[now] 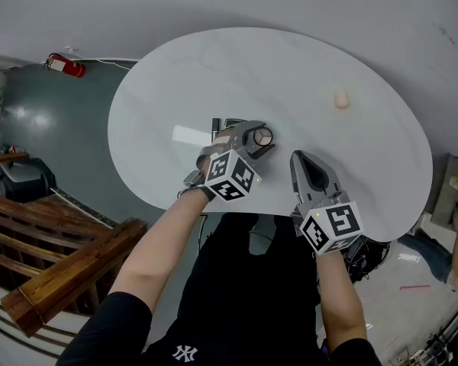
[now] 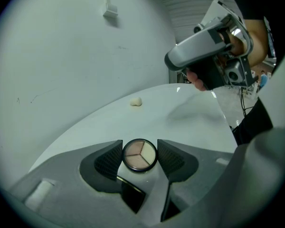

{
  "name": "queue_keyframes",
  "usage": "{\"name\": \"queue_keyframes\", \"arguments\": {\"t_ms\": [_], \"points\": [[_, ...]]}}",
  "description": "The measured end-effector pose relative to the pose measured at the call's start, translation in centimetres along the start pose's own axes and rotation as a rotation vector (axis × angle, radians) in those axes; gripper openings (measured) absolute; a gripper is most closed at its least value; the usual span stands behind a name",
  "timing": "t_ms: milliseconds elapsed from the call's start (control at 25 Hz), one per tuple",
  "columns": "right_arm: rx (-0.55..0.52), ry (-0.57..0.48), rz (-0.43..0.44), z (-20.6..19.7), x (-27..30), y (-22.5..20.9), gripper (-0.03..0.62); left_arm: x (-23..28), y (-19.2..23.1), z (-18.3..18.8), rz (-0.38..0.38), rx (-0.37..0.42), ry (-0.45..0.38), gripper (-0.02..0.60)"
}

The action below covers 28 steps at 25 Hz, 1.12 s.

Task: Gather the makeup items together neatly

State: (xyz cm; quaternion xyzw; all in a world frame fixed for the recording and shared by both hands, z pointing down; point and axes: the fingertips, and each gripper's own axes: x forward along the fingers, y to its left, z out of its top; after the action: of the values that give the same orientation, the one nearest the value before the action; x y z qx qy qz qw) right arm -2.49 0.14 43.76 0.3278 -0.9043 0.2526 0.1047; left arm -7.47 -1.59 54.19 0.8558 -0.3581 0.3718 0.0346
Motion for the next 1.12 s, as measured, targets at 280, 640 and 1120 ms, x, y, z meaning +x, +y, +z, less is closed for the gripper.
{"name": "queue_keyframes", "arguments": {"t_ms": [280, 640, 1120], "points": [[-0.004, -0.004, -0.001, -0.5, 0.8, 0.2, 0.012, 0.8, -0.3, -1.5, 0.0, 0.033, 0.041, 0.235], [-0.005, -0.006, -0.004, -0.7, 1.3, 0.2, 0.012, 1.4, -0.3, -2.6, -0.017, 0.068, 0.076, 0.235], [-0.008, 0.007, -0.001, -0.4, 1.3, 0.6, 0.012, 0.1, 0.0, -1.3, -0.012, 0.038, 0.037, 0.236]]}}
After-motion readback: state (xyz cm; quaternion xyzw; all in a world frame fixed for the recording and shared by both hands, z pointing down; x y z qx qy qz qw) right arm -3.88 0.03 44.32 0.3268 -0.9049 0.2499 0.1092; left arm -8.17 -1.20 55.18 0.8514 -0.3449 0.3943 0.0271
